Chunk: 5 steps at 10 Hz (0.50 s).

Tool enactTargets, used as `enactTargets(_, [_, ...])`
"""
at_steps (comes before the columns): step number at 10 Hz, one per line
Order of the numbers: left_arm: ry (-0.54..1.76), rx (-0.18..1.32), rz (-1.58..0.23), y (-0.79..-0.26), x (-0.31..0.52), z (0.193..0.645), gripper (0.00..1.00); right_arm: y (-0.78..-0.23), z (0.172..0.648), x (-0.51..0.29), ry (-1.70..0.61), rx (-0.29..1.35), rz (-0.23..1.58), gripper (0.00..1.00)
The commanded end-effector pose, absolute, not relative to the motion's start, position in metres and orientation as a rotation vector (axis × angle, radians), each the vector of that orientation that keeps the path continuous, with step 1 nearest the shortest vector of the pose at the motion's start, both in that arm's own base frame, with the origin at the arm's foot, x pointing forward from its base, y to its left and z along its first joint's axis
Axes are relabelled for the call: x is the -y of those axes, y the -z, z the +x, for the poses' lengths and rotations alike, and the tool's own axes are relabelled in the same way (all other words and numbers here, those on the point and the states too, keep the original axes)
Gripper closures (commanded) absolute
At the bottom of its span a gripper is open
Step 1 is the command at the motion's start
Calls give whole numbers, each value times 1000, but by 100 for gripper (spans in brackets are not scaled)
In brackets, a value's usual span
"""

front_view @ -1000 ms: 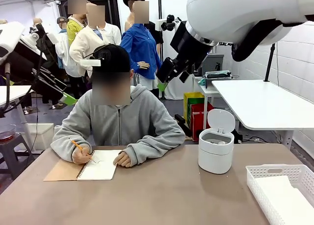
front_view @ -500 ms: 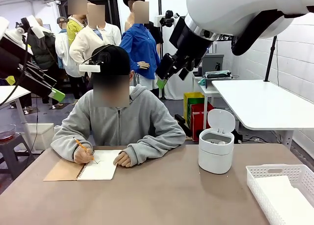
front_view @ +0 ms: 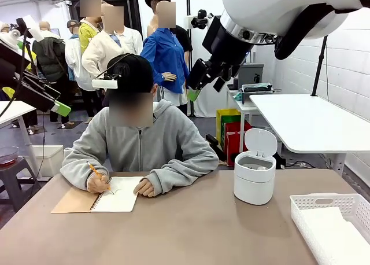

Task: Sort the paper based on its condition.
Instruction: If a person hands you a paper, place it in the Organizing basket , and if it's crumpled, put it in the Trash can.

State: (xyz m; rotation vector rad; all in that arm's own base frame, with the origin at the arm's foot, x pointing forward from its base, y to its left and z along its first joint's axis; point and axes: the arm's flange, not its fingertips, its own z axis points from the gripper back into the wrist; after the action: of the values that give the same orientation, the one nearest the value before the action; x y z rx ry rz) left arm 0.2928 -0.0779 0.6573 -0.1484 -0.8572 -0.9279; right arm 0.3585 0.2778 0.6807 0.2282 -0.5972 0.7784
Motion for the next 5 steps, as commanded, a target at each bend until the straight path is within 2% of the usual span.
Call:
enactTargets(1, [900, 823, -156, -667, 70, 301, 0, -691, 370, -275, -764, 569, 223, 0])
enactTargets(5, [906, 822, -150, -678, 59, 315, 0, -701, 375, -264, -766, 566, 247, 0])
